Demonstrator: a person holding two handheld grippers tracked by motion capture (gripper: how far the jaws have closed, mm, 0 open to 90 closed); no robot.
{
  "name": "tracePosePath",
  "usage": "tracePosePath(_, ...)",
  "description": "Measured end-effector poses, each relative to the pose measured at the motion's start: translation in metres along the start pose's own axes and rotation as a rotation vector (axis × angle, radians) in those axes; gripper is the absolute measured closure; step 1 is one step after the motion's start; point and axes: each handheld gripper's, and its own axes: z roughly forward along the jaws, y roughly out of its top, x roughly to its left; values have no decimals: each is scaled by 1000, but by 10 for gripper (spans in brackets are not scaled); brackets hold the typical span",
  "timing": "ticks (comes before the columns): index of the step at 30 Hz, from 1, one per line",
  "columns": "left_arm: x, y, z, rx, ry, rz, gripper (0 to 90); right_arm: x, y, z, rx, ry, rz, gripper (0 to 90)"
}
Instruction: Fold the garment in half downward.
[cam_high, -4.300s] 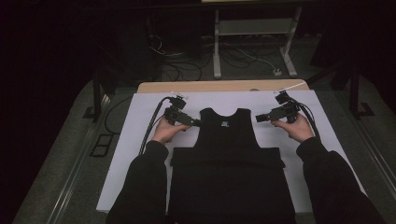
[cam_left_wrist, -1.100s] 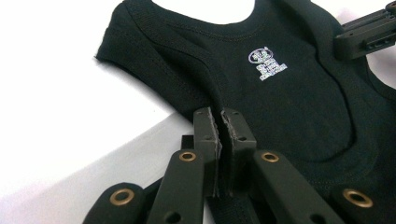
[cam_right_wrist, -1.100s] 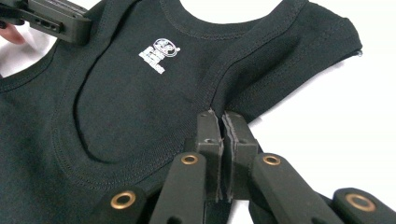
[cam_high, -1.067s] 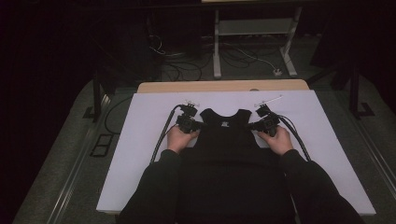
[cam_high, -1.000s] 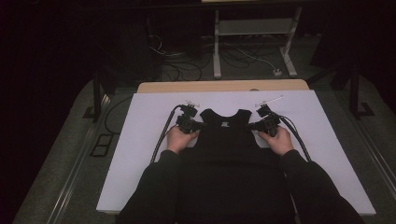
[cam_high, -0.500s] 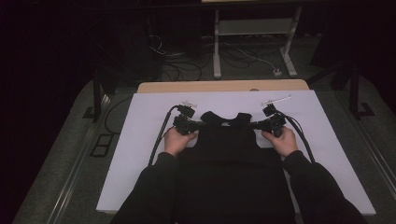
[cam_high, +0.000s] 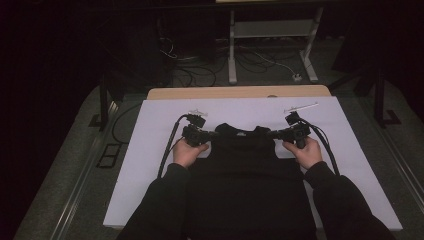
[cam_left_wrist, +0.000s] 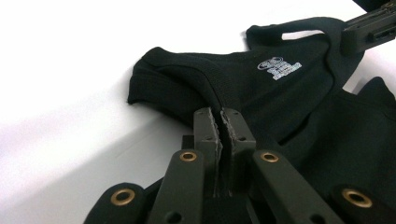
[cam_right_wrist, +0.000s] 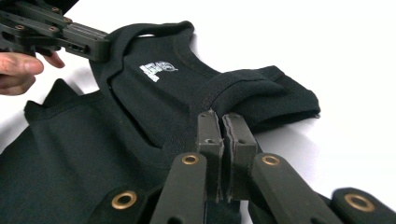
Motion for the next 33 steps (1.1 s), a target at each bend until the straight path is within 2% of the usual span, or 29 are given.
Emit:
tracePosePath(3,0,-1,-3,-12,-16,-18,847,2,-2,-1,-4,5,2,853)
tracePosePath(9,-5,-1,-12,-27,-31,-19,847,6,-4,-7,-17,12,-5,852)
tracePosePath(33,-20,-2,-34,-57,-60,1,846,24,-8,-27,-43,33,-32,850)
